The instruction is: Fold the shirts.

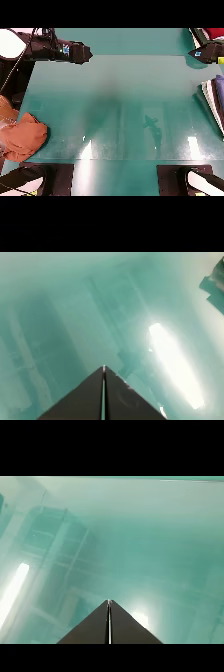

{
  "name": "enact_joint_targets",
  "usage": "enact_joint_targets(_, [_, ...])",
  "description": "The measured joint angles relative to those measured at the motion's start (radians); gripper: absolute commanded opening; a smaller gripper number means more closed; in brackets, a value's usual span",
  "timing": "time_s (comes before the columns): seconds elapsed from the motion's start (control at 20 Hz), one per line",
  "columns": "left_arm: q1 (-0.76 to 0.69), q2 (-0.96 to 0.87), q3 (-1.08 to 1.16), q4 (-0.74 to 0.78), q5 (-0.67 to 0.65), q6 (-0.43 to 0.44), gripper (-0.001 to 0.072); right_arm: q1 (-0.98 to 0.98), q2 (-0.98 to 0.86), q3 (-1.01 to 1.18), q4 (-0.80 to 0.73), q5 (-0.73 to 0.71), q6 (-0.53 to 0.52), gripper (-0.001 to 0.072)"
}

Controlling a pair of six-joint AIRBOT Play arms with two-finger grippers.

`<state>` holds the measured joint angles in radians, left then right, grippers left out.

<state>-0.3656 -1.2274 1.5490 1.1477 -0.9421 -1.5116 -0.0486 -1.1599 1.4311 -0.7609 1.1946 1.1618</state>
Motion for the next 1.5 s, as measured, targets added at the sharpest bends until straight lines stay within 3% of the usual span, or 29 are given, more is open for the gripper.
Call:
enact_joint_targets(0.05, [0.003, 0.000, 0.002, 0.001, 0.000, 0.000, 0.0037, 0.000, 0.000, 0.000, 0.000, 0.004, 0.000, 0.0013])
enact_joint_targets(0.15, [0.024, 0.011, 0.005, 0.031, -0.048, 0.000, 0.0563, 0.000, 0.000, 0.000, 0.000, 0.010, 0.000, 0.0013])
enact_joint_targets(0.2, [0.044, 0.020, 0.006, 0.065, -0.102, -0.001, 0.0591, 0.000, 0.000, 0.000, 0.000, 0.013, 0.000, 0.0013])
enact_joint_targets(0.5, [0.197, 0.106, -0.117, 0.417, -0.512, -0.027, 0.0591, 0.000, 0.000, 0.000, 0.001, 0.019, 0.000, 0.0013])
enact_joint_targets(0.75, [0.312, 0.215, -0.447, 0.554, -0.566, -0.071, 0.0591, 0.000, 0.000, 0.000, 0.001, 0.021, 0.000, 0.0013])
enact_joint_targets(1.0, [0.367, 0.251, -0.748, 0.588, -0.526, -0.126, 0.0589, 0.000, 0.000, 0.000, 0.001, 0.021, 0.000, 0.0013])
enact_joint_targets(1.05, [0.372, 0.254, -0.793, 0.592, -0.515, -0.141, 0.0506, 0.000, 0.000, 0.000, 0.001, 0.020, 0.000, 0.0013])
enact_joint_targets(1.15, [0.377, 0.257, -0.855, 0.598, -0.497, -0.164, 0.0071, 0.000, 0.000, 0.000, 0.000, 0.019, 0.000, 0.0013])
enact_joint_targets(1.2, [0.379, 0.259, -0.872, 0.599, -0.494, -0.170, 0.0025, 0.000, 0.000, 0.000, 0.000, 0.017, 0.000, 0.0013])
enact_joint_targets(1.5, [0.377, 0.264, -0.740, 0.588, -0.523, -0.176, 0.0025, 0.000, 0.000, 0.000, 0.001, -0.003, 0.000, 0.0013])
